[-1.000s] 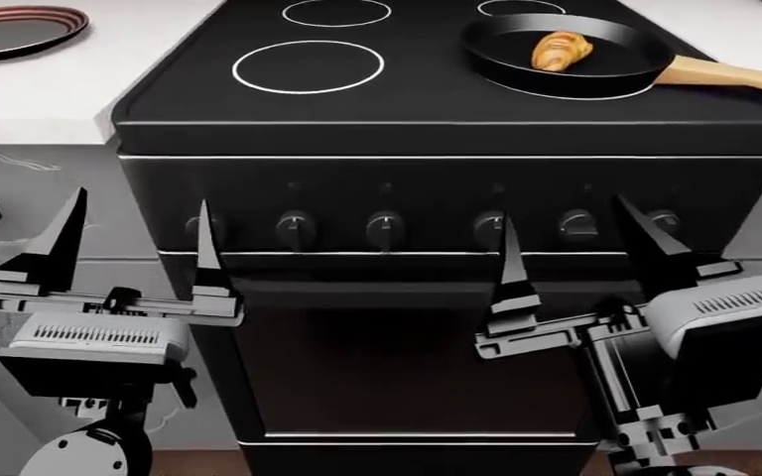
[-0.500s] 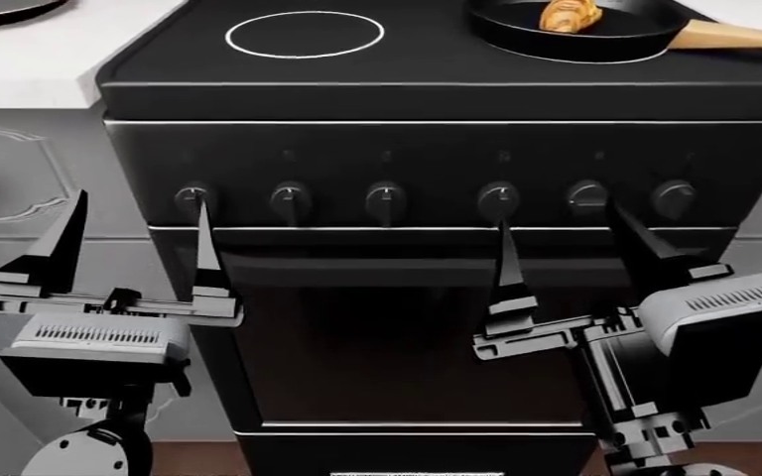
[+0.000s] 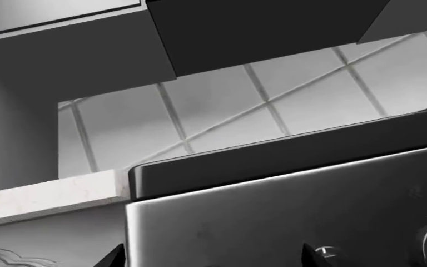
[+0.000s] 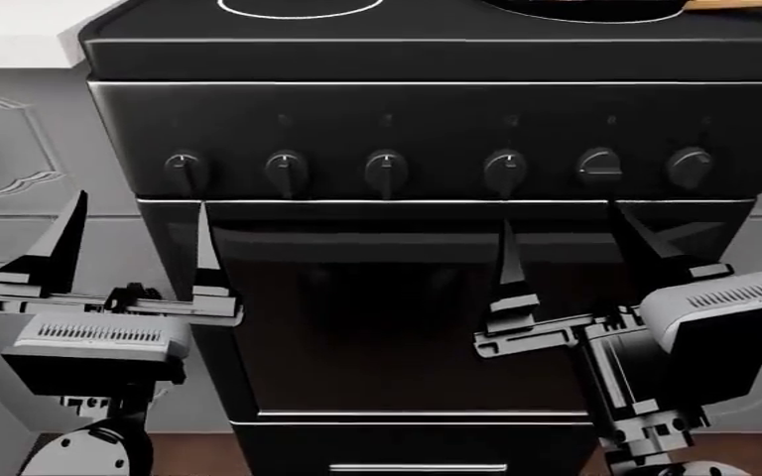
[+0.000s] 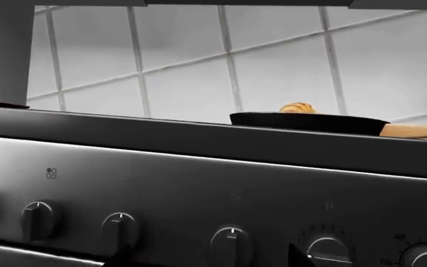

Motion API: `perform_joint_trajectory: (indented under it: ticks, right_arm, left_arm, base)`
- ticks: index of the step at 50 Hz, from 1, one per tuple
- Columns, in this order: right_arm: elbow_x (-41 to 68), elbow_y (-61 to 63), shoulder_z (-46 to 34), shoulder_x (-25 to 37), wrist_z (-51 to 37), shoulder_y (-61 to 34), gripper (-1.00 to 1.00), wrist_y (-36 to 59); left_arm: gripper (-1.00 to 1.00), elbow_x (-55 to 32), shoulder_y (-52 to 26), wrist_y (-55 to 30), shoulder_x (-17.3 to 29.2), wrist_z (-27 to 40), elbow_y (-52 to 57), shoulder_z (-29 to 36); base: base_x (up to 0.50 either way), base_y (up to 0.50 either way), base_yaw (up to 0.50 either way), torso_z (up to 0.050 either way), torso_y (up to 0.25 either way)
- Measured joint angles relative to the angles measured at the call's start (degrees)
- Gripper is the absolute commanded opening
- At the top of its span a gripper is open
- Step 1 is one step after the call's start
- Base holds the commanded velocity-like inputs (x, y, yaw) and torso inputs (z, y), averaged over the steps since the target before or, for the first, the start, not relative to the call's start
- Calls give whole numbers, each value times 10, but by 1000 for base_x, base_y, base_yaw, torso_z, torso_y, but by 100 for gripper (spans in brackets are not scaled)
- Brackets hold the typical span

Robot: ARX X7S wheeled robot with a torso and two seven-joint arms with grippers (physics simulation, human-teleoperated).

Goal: Pick the croissant and place it on the pan. Then turn on the stove to warm the croissant.

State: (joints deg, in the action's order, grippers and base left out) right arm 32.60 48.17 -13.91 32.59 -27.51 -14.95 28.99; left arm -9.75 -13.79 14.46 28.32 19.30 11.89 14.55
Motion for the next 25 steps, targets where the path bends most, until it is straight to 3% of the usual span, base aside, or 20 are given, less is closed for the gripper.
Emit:
perform_joint_trajectory:
  ticks: [7, 25]
  right_arm:
    - [1, 0, 0, 0, -1, -1, 100, -1]
    - [11, 0, -6, -8, -15, -13, 100, 16]
  left_arm:
    - [100, 1, -1, -1, 0, 1, 0, 1]
    - [100, 6, -2, 6, 0, 4, -7, 0]
  base:
    - [0, 0, 0, -49, 7]
    - [0, 0, 0, 0, 0]
